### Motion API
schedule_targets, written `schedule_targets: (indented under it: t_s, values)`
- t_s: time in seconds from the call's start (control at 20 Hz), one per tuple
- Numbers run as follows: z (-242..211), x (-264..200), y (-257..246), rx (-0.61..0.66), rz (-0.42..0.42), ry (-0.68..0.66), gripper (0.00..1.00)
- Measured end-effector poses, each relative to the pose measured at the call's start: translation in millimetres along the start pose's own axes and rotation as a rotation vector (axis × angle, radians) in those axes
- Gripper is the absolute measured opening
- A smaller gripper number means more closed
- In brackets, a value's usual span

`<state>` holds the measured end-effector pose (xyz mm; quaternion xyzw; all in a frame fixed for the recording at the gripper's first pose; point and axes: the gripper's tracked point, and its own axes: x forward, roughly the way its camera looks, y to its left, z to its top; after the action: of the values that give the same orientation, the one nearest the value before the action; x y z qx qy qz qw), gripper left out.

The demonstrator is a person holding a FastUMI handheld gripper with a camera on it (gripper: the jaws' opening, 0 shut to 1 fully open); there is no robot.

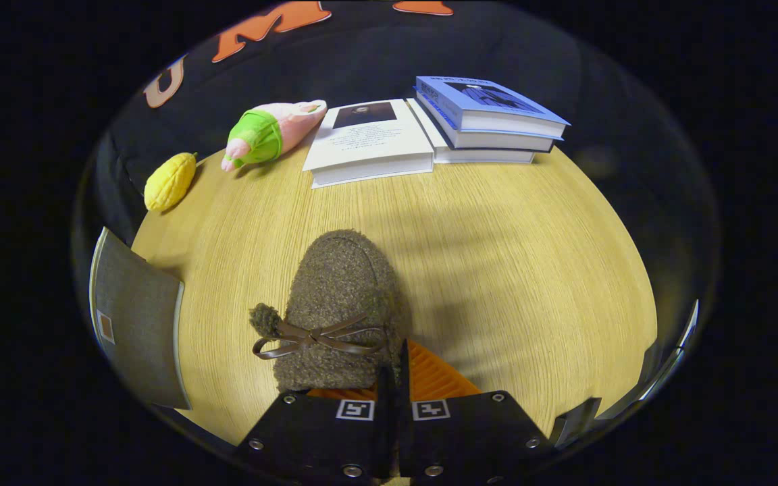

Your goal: Open the storage box then place both shoes into the box .Put the left shoe in first, then the right shoe, with the right side of both shoes facing outward in a uniform manner.

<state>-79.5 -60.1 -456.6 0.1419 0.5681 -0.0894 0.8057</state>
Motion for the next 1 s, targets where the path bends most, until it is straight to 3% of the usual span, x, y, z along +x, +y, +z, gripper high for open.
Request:
schedule_targets:
  t_s: [0.2,0.5,1.0]
  values:
    - [2.6,-24.3,16.9,0.103,0.066,0.021,0.02]
    - [29.9,-82.6,64.9,0.156,0.149,-0.015,0.02]
    - [65.9,-174.5,190.3,0.122,0.321,-0.046,0.02]
